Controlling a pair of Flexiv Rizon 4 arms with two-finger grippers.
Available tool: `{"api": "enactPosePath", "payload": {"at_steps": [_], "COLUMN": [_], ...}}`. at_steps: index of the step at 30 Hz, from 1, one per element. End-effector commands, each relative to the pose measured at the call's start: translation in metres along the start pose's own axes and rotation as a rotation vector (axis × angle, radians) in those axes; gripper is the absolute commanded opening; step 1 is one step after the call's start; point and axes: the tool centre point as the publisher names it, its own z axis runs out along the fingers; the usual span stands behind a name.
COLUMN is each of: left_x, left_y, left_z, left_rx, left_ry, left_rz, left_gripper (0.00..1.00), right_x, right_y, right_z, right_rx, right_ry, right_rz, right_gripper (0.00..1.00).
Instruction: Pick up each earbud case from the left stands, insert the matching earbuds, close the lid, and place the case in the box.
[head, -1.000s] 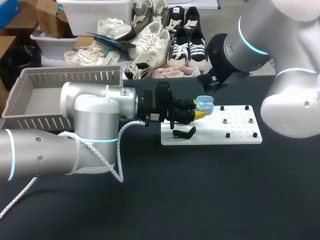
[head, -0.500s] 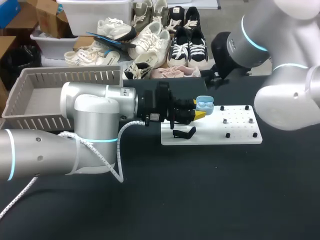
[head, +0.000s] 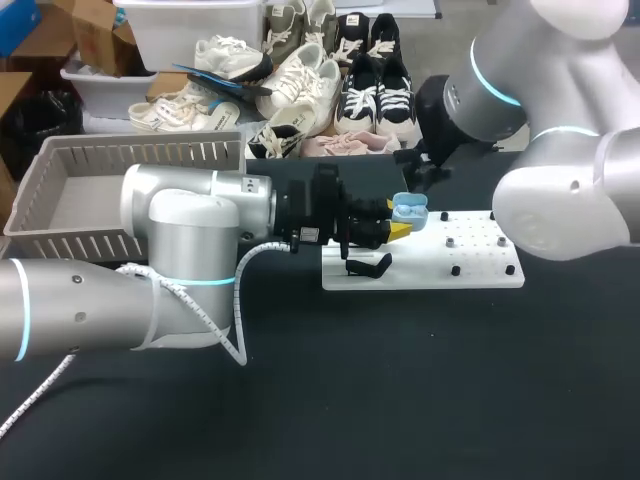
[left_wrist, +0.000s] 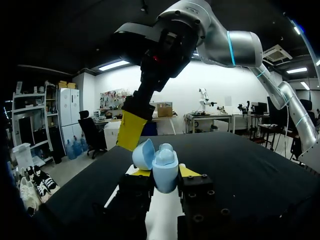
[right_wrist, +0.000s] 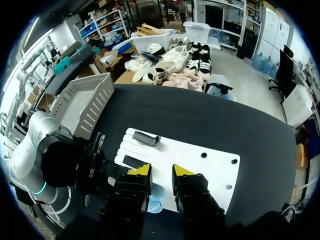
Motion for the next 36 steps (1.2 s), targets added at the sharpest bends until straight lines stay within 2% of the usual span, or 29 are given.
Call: {"api": "enactPosePath", "payload": {"at_steps": [1, 11, 21, 36], "left_x": [0.000, 0.000, 0.000, 0.000], "left_y": [0.001, 0.001, 0.001, 0.001], "left_z": [0.000, 0.000, 0.000, 0.000], "left_rx": [-0.001, -0.001, -0.001, -0.001], "left_ry": [-0.003, -0.003, -0.003, -0.003], "left_rz": [0.001, 0.001, 0.001, 0.001], "left_gripper": [0.00, 0.00, 0.00, 0.00], "right_x": [0.010, 0.020, 0.018, 0.020], "right_y": [0.004, 0.008, 0.010, -0.002], "right_z": [-0.006, -0.011, -0.019, -0.025], "right_rx": [0.009, 0.012, 0.018, 0.030], "right_ry": [-0.006, -0.010, -0.030, -0.032], "right_rz": [0.008, 0.027, 0.037, 0.077], "right_gripper": [0.24, 0.23, 0.24, 0.22]}}
